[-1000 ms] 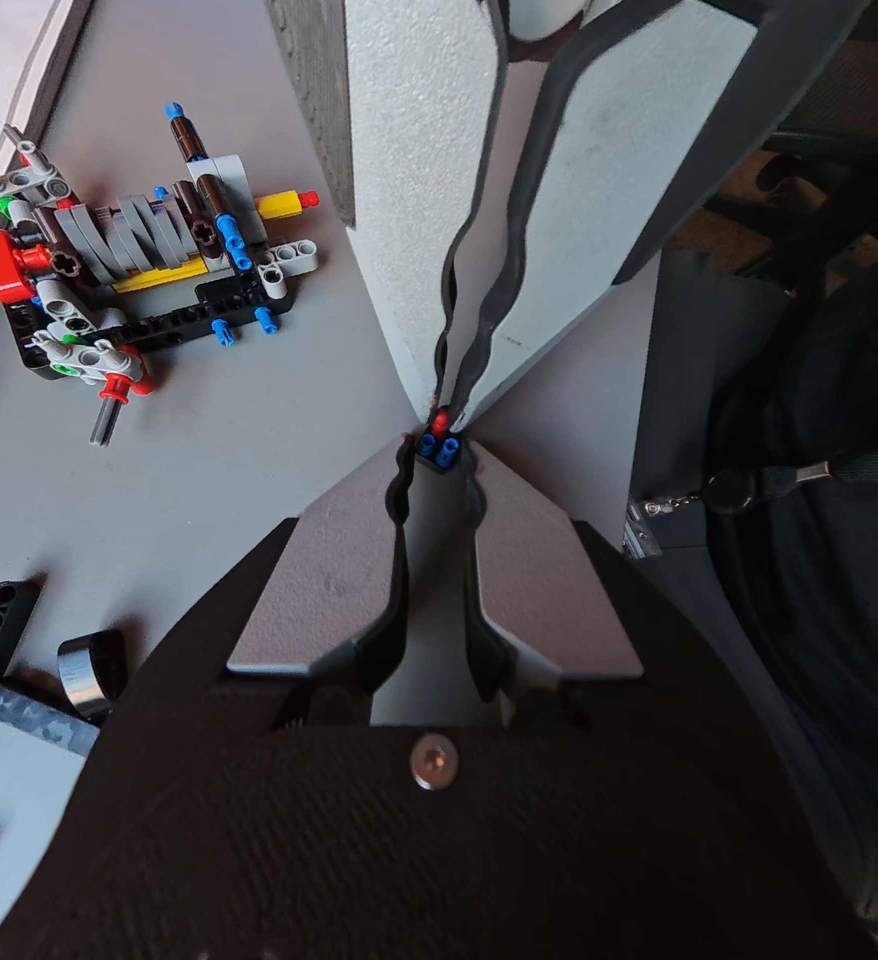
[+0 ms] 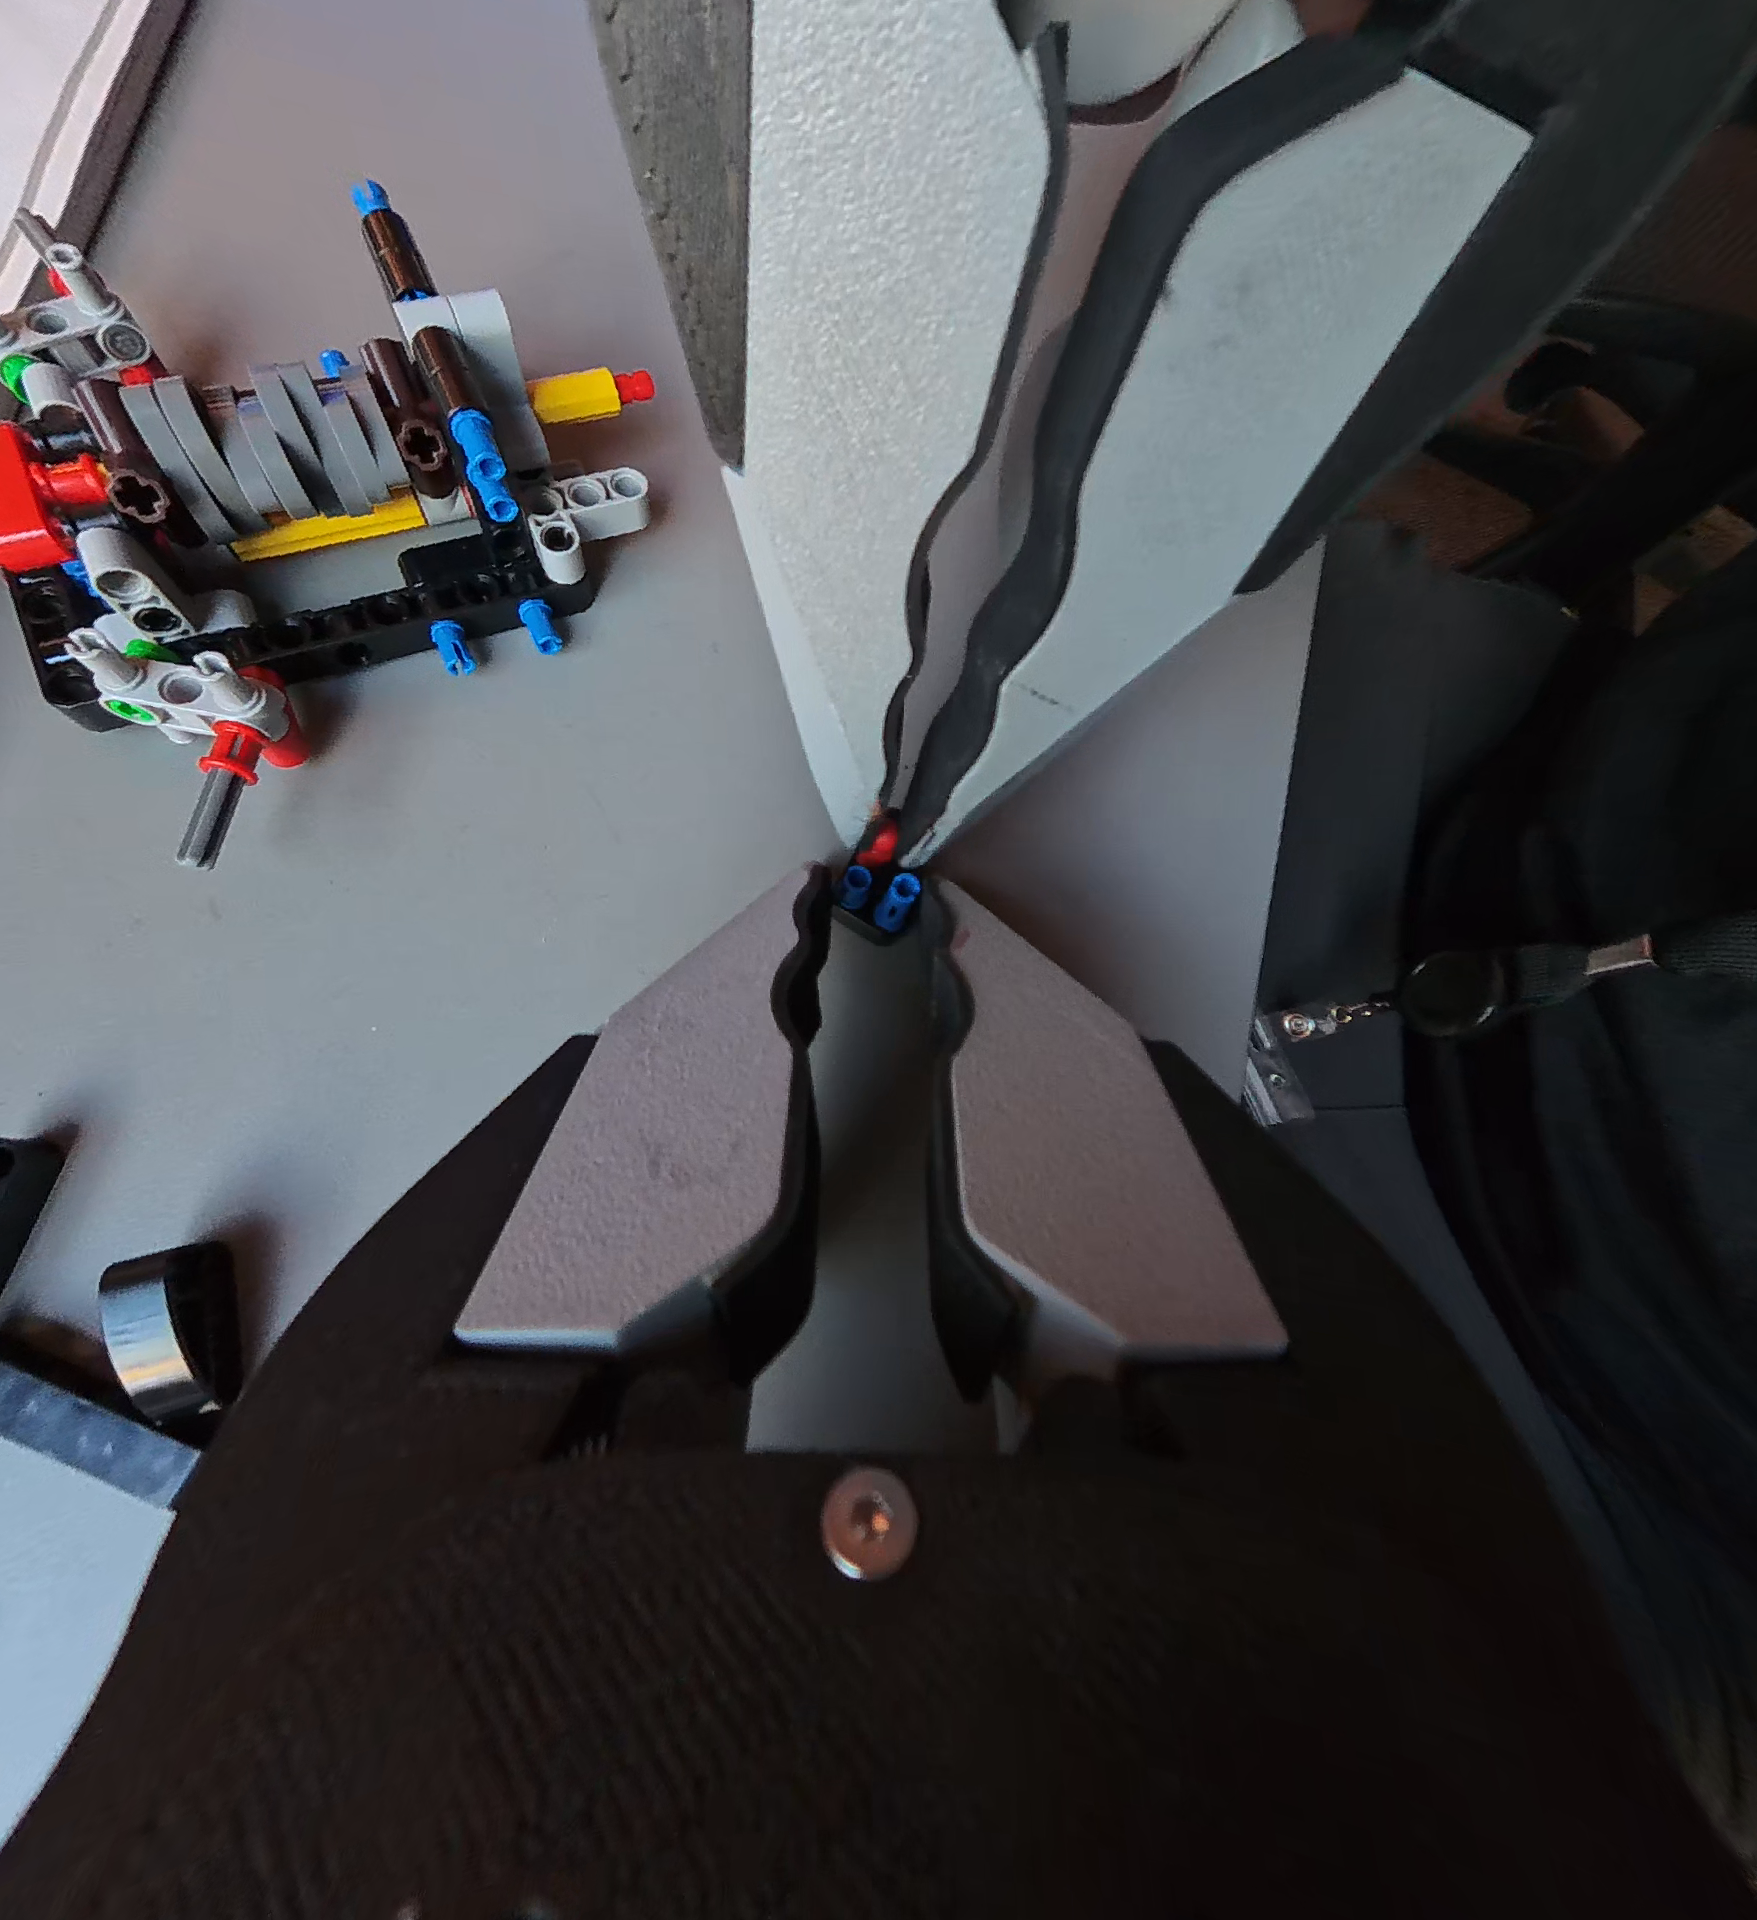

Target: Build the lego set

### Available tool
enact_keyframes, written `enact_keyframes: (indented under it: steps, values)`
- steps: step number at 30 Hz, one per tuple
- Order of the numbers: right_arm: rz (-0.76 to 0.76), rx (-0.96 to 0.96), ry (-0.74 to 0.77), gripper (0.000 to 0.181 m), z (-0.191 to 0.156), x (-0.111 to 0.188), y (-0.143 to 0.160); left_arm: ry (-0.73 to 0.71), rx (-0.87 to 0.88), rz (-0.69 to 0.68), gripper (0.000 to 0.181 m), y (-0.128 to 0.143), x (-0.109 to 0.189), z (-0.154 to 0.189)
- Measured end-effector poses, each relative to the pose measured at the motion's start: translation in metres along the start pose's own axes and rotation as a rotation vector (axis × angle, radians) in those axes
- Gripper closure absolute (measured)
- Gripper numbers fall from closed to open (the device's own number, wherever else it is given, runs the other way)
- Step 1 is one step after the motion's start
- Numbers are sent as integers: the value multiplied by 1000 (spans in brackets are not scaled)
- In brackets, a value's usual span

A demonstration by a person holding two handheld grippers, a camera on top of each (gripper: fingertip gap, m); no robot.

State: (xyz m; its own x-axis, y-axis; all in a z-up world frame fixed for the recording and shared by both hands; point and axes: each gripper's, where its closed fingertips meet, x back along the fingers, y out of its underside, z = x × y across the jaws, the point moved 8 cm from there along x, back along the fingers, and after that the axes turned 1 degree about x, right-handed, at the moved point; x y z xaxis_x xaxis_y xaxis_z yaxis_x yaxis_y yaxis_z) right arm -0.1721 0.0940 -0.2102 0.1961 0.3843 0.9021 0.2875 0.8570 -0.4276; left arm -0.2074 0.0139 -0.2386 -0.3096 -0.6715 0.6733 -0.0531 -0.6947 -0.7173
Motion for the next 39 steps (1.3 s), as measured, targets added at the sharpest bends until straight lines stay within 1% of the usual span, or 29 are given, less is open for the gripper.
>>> enact_keyframes:
  steps: [10, 15, 20, 25, 32, 35, 39]
  values:
    - [27, -31, -15, 179, 4, 0, 3, -3, 13, 3, 166, 0, 0, -1]
    - [57, -73, -56, 179, 7, 0, 5, -4, 12, 3, 166, 0, 0, -1]
    - [32, -45, -50, 178, 6, 0, 3, -2, 14, 3, 166, 0, 0, -2]
    - [53, -64, -59, 178, 7, 0, 6, -1, 16, 3, 166, 0, 0, -2]
    - [40, -53, -59, 179, 6, -1, 3, -4, 13, 3, 166, 0, 0, -1]
    - [52, -63, -71, 178, 7, -1, 4, -2, 16, 3, 166, 0, 0, -2]
    - [107, -126, -115, 178, 11, 0, 10, -2, 16, 3, 166, 0, 0, -2]
